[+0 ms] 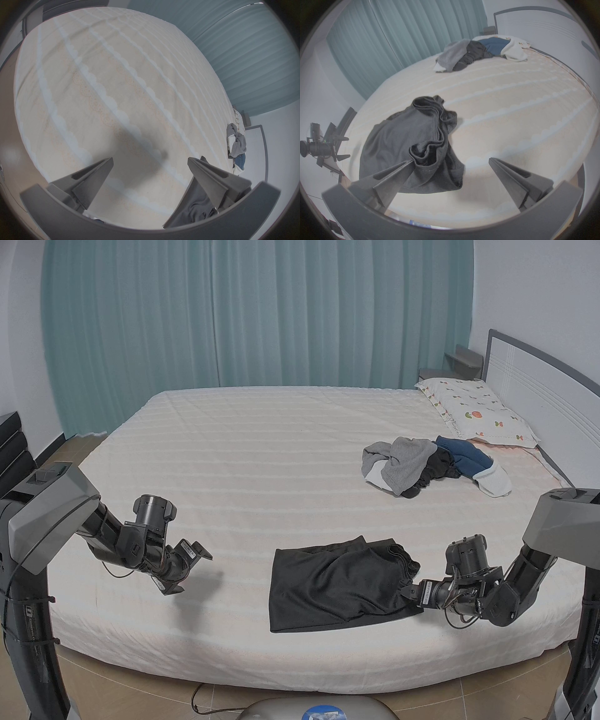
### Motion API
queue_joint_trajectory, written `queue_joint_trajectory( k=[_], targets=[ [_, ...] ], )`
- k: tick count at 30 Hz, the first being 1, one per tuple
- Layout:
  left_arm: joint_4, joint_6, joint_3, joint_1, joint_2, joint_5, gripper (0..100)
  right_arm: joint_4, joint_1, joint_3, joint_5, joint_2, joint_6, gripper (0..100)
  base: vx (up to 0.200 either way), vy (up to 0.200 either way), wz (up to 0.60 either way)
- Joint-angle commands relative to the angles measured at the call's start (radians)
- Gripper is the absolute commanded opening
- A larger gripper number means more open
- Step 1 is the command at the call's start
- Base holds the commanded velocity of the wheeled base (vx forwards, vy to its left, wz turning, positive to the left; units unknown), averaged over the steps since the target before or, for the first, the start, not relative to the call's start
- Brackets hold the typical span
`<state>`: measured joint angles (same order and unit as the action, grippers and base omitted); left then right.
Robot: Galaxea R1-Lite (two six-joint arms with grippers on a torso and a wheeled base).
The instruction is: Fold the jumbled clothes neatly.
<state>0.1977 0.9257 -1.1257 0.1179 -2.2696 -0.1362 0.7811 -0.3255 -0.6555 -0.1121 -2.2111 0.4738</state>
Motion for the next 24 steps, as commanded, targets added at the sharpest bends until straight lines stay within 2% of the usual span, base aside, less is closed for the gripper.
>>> queue_joint_trajectory(
  k=[1,7,10,12,13,15,20,24],
  targets=[
    [0.000,0.002,-0.006,0.002,-0.008,0.020,100,0.127,0.042,0.129,0.034,0.002,-0.026,100,0.000,0.000,0.00],
    [-0.001,0.012,-0.008,0.002,-0.007,0.027,100,0.158,0.085,0.163,0.042,0.002,-0.040,100,0.000,0.000,0.00],
    [0.000,0.010,-0.005,0.002,-0.005,0.027,100,0.195,0.097,0.162,0.075,0.024,-0.031,100,0.000,0.000,0.00],
    [-0.001,0.012,-0.005,0.000,-0.002,0.026,100,0.248,0.099,0.152,0.144,0.067,0.012,100,0.100,0.000,0.00],
    [0.000,0.012,-0.005,0.000,-0.002,0.024,100,0.250,0.099,0.149,0.150,0.070,0.020,100,0.200,0.000,0.00],
    [-0.001,0.012,-0.003,0.000,-0.001,0.024,100,0.245,0.099,0.099,0.189,0.087,0.068,100,0.200,0.000,0.00],
    [0.000,0.010,-0.002,0.002,-0.004,0.027,100,0.225,0.095,-0.004,0.203,0.036,0.098,100,0.200,0.000,0.00],
    [0.000,0.010,-0.003,0.002,-0.005,0.029,100,0.164,0.083,-0.139,0.210,-0.059,0.109,100,0.000,0.000,0.00]
  ],
)
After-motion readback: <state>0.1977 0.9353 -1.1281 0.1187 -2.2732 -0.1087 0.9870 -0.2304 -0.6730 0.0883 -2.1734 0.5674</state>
